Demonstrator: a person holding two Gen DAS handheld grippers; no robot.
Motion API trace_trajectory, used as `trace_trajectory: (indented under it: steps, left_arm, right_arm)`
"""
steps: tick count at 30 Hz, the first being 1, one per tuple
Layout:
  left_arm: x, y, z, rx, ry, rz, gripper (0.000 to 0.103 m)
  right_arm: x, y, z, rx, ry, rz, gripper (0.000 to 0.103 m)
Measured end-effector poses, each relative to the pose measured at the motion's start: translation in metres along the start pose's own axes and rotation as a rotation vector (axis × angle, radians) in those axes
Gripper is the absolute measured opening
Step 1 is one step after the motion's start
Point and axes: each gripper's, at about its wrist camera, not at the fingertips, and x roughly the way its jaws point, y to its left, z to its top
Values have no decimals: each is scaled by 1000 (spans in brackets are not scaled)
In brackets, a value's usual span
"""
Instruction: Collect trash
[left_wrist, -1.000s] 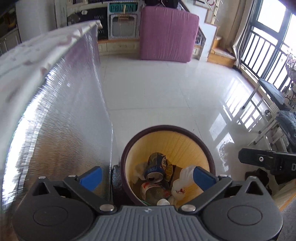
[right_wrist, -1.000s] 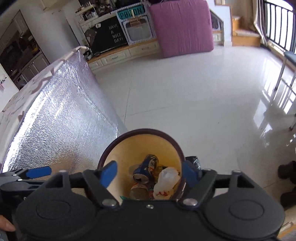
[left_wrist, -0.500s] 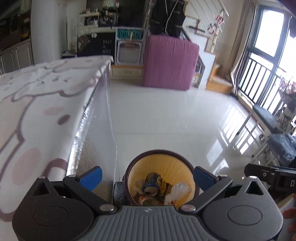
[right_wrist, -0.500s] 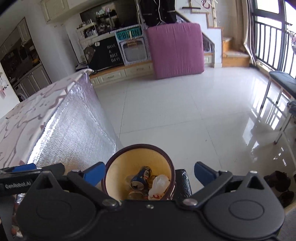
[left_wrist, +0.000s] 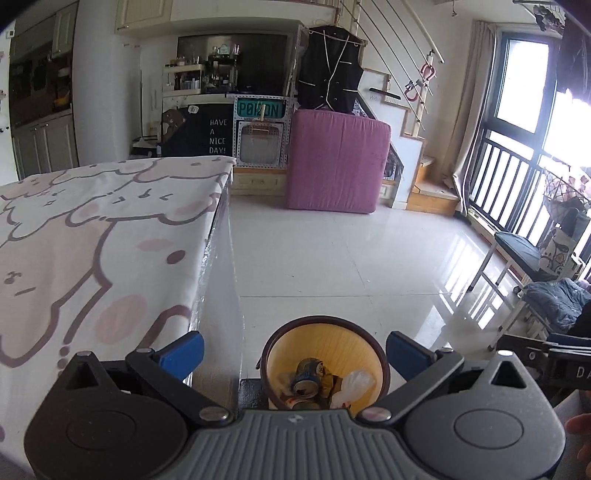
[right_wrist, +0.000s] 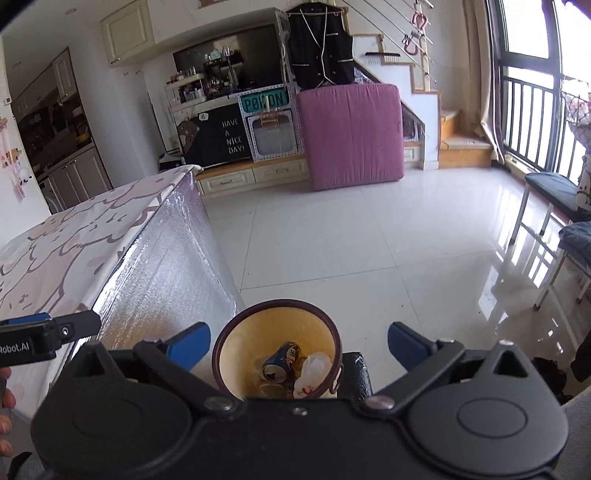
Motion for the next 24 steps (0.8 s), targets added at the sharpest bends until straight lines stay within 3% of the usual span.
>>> trace_trajectory:
  steps: [10,24]
  left_arm:
    - [-27,-1,-33,53,-20,28,103]
    - [-46,16,-69,25,-36,32,103]
  right_arm:
    - [-33,4,-24,-28,-46,-1,103]
    - [-54,18,-62,-106,-71,-47,103]
